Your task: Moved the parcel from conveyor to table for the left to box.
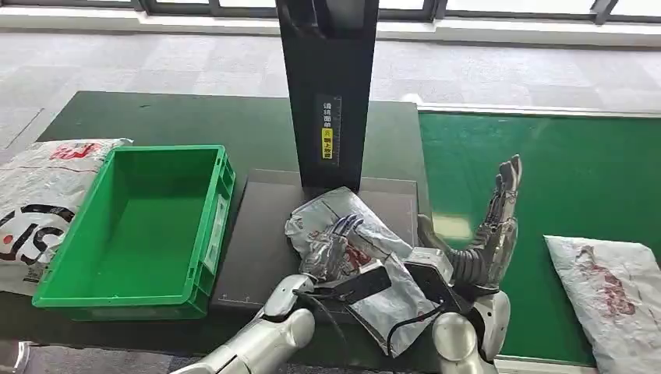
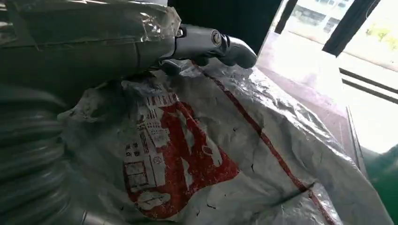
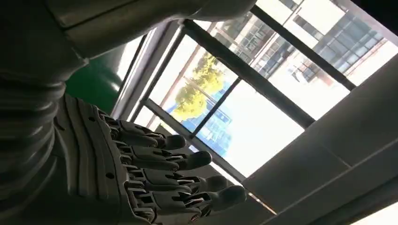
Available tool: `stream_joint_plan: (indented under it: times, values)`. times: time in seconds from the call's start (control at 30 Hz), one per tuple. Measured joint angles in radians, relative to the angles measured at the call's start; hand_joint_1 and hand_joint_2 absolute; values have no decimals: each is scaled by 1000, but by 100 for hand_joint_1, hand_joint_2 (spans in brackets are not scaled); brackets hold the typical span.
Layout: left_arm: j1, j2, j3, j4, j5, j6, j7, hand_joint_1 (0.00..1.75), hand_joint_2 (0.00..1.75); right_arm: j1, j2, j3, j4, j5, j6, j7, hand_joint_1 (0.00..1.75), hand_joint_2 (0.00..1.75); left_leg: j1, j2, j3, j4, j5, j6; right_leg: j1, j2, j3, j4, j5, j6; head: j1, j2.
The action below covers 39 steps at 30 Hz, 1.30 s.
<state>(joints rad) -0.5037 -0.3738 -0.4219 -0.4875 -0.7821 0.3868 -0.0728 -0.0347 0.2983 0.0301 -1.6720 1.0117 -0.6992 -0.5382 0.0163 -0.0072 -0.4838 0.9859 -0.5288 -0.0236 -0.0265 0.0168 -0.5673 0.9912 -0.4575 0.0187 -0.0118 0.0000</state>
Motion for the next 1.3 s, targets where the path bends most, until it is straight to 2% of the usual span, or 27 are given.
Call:
stream_joint_plan:
  times: [0.03, 1.17, 1.3]
  values:
    - [-3, 0, -5, 6, -8, -7, 12, 175, 175, 0, 0, 1, 0, 0, 0, 4, 0, 175, 0, 0, 0, 0, 0, 0, 0, 0, 0, 0, 0, 0, 0, 0]
    - [-21, -3, -43, 46, -111, -54, 88, 175, 175, 0, 0, 10, 0, 14, 0, 32, 0, 175, 0, 0, 0, 0, 0, 0, 0, 0, 1, 0, 0, 0, 0, 0]
    - [-14, -1, -42, 41, -162, 54, 109, 175, 175, 2, 0, 20, -17, 42, 0, 67, 0, 175, 0, 0, 0, 0, 0, 0, 0, 0, 1, 0, 0, 0, 0, 0]
